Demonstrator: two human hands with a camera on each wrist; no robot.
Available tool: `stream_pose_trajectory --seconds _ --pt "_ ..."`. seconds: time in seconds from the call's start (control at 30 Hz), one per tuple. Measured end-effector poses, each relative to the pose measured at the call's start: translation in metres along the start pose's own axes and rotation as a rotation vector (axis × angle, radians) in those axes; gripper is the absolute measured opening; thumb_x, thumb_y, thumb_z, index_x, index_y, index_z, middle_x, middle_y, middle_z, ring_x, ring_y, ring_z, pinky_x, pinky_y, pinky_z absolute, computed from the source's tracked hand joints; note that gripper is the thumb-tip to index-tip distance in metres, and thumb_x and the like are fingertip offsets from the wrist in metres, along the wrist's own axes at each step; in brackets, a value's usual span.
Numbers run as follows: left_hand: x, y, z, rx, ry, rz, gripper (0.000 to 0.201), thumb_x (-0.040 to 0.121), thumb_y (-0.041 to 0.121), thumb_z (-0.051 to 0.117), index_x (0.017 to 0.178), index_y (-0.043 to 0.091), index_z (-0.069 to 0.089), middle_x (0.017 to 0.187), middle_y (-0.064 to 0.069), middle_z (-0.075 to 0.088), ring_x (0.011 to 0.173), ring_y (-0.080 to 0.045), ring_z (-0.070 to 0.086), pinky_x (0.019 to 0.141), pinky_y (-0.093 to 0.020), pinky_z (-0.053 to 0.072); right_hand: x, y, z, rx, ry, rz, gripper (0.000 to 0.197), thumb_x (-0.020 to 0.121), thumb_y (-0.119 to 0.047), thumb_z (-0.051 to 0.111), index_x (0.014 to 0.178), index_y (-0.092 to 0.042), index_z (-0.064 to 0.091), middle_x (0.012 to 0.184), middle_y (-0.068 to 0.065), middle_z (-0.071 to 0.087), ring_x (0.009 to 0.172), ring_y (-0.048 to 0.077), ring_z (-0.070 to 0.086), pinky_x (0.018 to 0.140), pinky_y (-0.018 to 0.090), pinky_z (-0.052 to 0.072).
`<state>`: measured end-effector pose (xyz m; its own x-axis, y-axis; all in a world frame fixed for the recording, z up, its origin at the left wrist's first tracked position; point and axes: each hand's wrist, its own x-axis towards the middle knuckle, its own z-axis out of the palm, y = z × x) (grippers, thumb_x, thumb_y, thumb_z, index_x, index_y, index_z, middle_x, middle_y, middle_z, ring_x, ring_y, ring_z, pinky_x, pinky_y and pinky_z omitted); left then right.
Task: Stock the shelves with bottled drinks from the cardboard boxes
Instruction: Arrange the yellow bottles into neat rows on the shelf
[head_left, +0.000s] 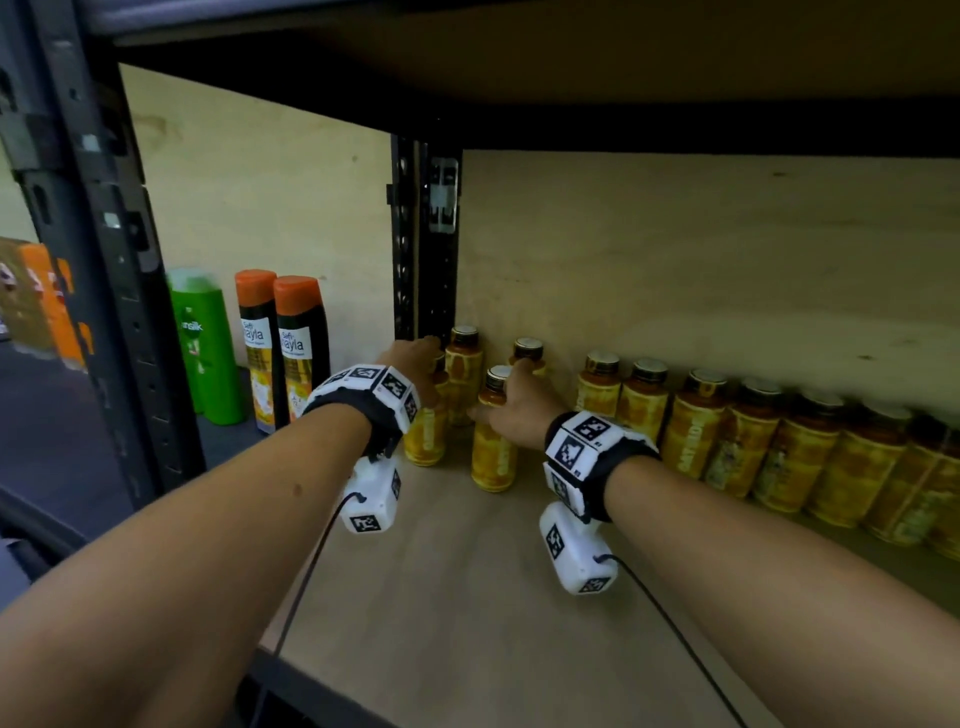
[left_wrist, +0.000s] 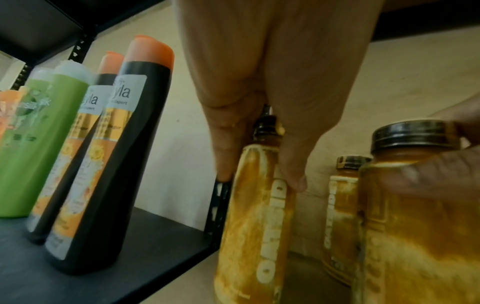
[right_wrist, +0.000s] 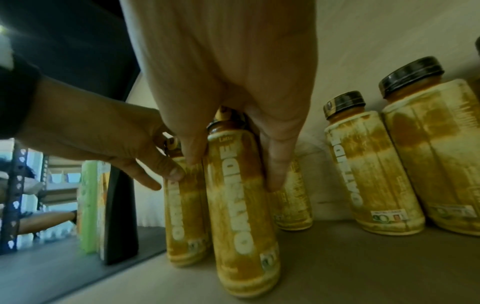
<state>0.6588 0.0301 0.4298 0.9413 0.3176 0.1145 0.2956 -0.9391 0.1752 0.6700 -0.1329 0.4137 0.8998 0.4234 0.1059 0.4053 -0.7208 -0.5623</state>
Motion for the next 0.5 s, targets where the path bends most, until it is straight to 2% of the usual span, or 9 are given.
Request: stream_pose_trajectory --seconds 0.07,0.13,0.17,0.2,0.23,0.3,0.37,0.43,0.5 --pt "-0.008 0.009 -0.01 -0.104 0.052 0.051 0.097 0.078 0.033 0.074 0.151 0.021 0.012 0.143 -0.022 0.035 0.128 -0.041 0.043 0.1 -0.045 0.043 0.001 0.004 -0.02 0.147 0.069 -0.022 0.082 0.085 -0.058 0.063 0.144 -0.009 0.033 0.14 0.009 0.05 0.124 0.028 0.051 0.097 0.034 0.044" --pt "-0.013 0.029 -0.027 -0.184 0.238 0.133 0.09 0.083 0.032 0.069 0.151 0.021 0.012 0.142 -0.022 0.035 0.125 -0.042 0.045 0.098 -0.045 0.043 0.006 0.019 -0.052 0.183 0.261 -0.032 0.074 0.087 -0.062 0.056 0.136 -0.008 0.042 0.133 0.01 0.054 0.119 0.029 0.054 0.09 0.033 0.044" --pt "-0.015 0.043 -0.035 -0.233 0.321 0.174 0.084 0.086 0.029 0.066 0.151 0.021 0.014 0.141 -0.021 0.039 0.124 -0.04 0.048 0.097 -0.044 0.044 0.009 0.032 -0.069 0.068 0.333 -0.03 0.07 0.09 -0.06 0.053 0.136 -0.008 0.042 0.133 0.012 0.054 0.119 0.031 0.054 0.092 0.034 0.044" --pt "-0.019 0.062 -0.042 -0.284 0.387 0.218 0.078 0.088 0.026 0.063 0.15 0.02 0.016 0.139 -0.019 0.043 0.121 -0.037 0.05 0.095 -0.043 0.046 0.011 0.047 -0.083 -0.159 0.368 -0.016 0.068 0.092 -0.058 0.049 0.138 -0.009 0.038 0.138 0.015 0.051 0.124 0.033 0.05 0.1 0.04 0.041" --pt "-0.018 0.083 -0.045 -0.329 0.431 0.258 0.074 0.089 0.022 0.06 0.15 0.019 0.018 0.135 -0.018 0.048 0.118 -0.035 0.053 0.094 -0.042 0.047 0.009 0.063 -0.092 -0.452 0.355 0.005 0.068 0.094 -0.056 0.045 0.143 -0.011 0.033 0.145 0.017 0.042 0.134 0.035 0.04 0.111 0.049 0.031" --pt "-0.016 0.122 -0.039 -0.405 0.409 0.32 0.069 0.09 0.019 0.055 0.15 0.016 0.021 0.13 -0.016 0.055 0.115 -0.032 0.056 0.092 -0.04 0.05 0.008 0.1 -0.096 -0.902 0.213 0.003 0.071 0.094 -0.055 0.043 0.151 -0.019 0.021 0.159 0.013 0.019 0.148 0.035 0.011 0.117 0.061 0.005" --pt "-0.006 0.154 -0.016 -0.432 0.278 0.321 0.069 0.091 0.019 0.053 0.151 0.013 0.019 0.134 -0.017 0.051 0.117 -0.033 0.055 0.093 -0.039 0.05 -0.002 0.127 -0.09 -0.983 0.107 -0.022 0.078 0.091 -0.051 0.048 0.154 -0.024 0.01 0.161 0.007 0.012 0.149 0.033 0.004 0.114 0.065 -0.002" --pt "0.007 0.175 0.016 -0.369 0.132 0.282 0.066 0.094 0.023 0.052 0.149 0.008 0.019 0.143 -0.016 0.042 0.125 -0.034 0.049 0.099 -0.04 0.046 -0.016 0.137 -0.084 -0.952 0.152 -0.121 0.074 0.087 -0.042 0.055 0.149 -0.019 0.022 0.15 0.014 0.035 0.141 0.036 0.029 0.111 0.068 0.012" --pt "0.022 0.186 0.046 -0.32 0.079 0.244 0.061 0.095 0.026 0.052 0.146 0.007 0.024 0.146 -0.015 0.039 0.13 -0.033 0.044 0.104 -0.041 0.041 -0.032 0.132 -0.082 -0.938 0.3 -0.271 0.055 0.078 -0.027 0.061 0.128 -0.008 0.046 0.115 0.019 0.059 0.106 0.041 0.058 0.092 0.061 0.042"
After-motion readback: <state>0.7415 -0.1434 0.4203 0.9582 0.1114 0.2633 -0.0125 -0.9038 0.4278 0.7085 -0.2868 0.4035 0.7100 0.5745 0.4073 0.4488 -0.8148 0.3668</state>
